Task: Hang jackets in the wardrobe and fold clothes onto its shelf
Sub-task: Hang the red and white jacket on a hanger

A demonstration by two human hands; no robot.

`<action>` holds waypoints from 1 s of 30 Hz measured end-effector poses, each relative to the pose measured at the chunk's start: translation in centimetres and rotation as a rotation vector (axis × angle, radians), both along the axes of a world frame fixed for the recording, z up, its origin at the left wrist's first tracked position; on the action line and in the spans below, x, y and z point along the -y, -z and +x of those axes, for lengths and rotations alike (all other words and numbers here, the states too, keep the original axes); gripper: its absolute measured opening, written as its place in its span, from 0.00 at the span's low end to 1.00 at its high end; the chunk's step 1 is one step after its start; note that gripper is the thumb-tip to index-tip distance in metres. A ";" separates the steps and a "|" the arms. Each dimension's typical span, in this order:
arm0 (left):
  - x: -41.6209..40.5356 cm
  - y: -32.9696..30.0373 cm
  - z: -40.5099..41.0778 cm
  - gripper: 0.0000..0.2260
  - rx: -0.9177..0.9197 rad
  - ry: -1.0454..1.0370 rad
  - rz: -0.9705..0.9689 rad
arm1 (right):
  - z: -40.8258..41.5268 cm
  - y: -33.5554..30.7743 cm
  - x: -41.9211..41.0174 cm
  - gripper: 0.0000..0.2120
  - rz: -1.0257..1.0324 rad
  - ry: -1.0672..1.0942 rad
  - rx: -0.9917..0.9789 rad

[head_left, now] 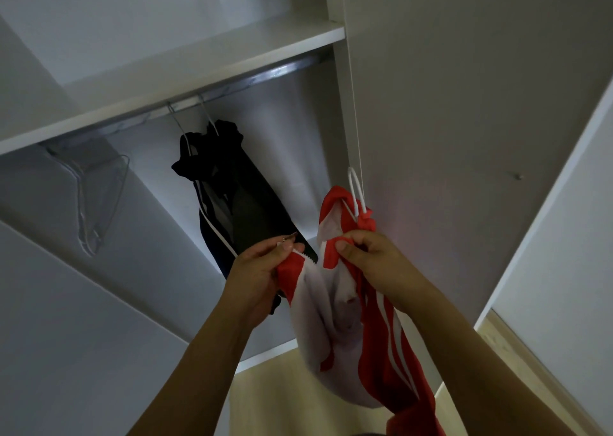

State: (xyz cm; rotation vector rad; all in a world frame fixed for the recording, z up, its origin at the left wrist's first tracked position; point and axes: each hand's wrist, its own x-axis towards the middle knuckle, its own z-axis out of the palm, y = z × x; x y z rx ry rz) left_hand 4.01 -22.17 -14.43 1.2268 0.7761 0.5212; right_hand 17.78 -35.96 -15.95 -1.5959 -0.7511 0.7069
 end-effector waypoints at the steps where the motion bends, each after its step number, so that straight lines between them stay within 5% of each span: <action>1: 0.0 0.0 0.0 0.06 -0.015 0.004 0.029 | 0.0 0.0 0.0 0.12 -0.002 -0.004 -0.002; 10: 0.1 -1.2 0.7 0.03 -0.220 0.167 0.380 | 0.0 -0.5 -0.2 0.16 -0.045 -0.044 0.050; 30: 1.2 -2.0 0.6 0.02 -0.164 0.171 0.490 | -0.5 -0.5 -1.0 0.19 -0.102 -0.085 0.133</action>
